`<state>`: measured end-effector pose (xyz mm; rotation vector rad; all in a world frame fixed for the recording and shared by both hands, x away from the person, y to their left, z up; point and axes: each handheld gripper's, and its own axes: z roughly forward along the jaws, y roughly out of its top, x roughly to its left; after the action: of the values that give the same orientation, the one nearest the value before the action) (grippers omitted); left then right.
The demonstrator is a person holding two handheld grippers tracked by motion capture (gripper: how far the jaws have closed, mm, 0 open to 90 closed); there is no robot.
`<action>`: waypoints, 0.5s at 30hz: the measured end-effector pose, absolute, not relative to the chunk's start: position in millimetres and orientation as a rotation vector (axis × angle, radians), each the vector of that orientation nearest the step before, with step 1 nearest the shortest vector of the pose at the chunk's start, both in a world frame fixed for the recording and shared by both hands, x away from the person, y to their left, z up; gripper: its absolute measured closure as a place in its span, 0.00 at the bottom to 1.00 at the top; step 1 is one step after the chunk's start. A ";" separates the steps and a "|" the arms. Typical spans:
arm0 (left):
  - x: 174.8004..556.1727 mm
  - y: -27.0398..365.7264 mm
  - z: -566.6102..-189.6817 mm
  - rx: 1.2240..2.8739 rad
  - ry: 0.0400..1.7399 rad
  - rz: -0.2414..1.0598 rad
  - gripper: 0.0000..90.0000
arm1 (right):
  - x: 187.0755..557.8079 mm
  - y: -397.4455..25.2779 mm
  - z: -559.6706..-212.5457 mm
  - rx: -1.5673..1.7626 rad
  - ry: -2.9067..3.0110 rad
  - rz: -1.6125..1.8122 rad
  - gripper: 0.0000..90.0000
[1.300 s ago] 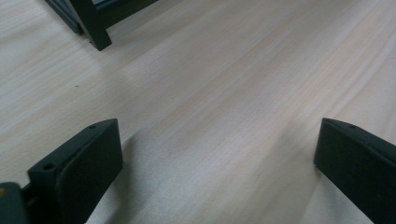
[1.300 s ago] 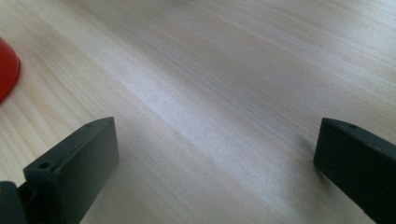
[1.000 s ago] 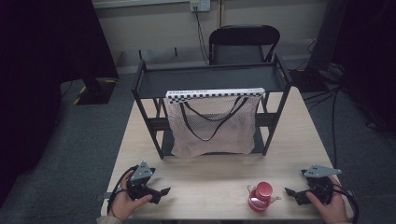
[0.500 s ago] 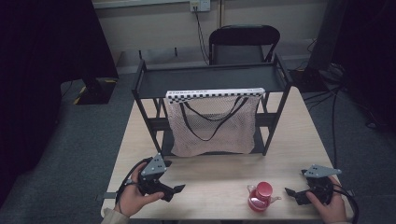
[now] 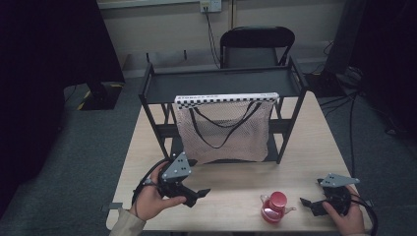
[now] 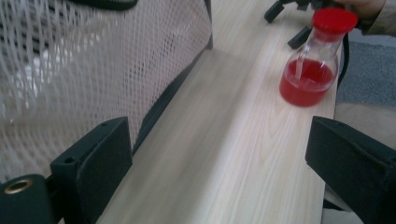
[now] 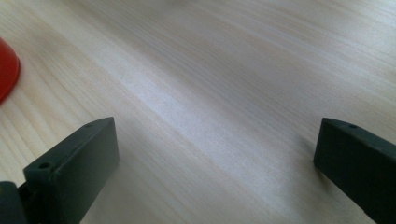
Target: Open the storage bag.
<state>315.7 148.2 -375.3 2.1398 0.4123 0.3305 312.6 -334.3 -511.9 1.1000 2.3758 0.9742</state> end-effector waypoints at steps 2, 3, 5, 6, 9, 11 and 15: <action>317.1 145.0 -370.5 2.134 0.406 0.334 0.08 | 312.6 -334.3 -511.9 1.100 2.376 0.974 0.00; 317.6 143.4 -368.1 2.132 0.403 0.340 0.08 | 312.6 -334.3 -511.9 1.100 2.376 0.975 0.00; 318.8 140.0 -363.3 2.125 0.391 0.349 0.08 | 312.6 -334.3 -511.9 1.101 2.376 0.974 0.00; 319.3 138.3 -360.9 2.123 0.385 0.352 0.08 | 312.6 -334.3 -511.9 1.100 2.376 0.974 0.00; 321.2 132.1 -353.4 2.114 0.369 0.366 0.07 | 312.6 -334.3 -511.9 1.100 2.376 0.974 0.00; 322.6 128.9 -349.4 2.111 0.356 0.377 0.08 | 312.6 -334.3 -511.9 1.100 2.376 0.974 0.00; 326.4 121.5 -340.7 2.094 0.338 0.405 0.09 | 312.6 -334.3 -511.9 1.100 2.376 0.974 0.00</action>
<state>326.4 121.5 -340.7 2.0941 0.3385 0.4053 312.6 -334.3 -511.9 1.1003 2.3758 0.9742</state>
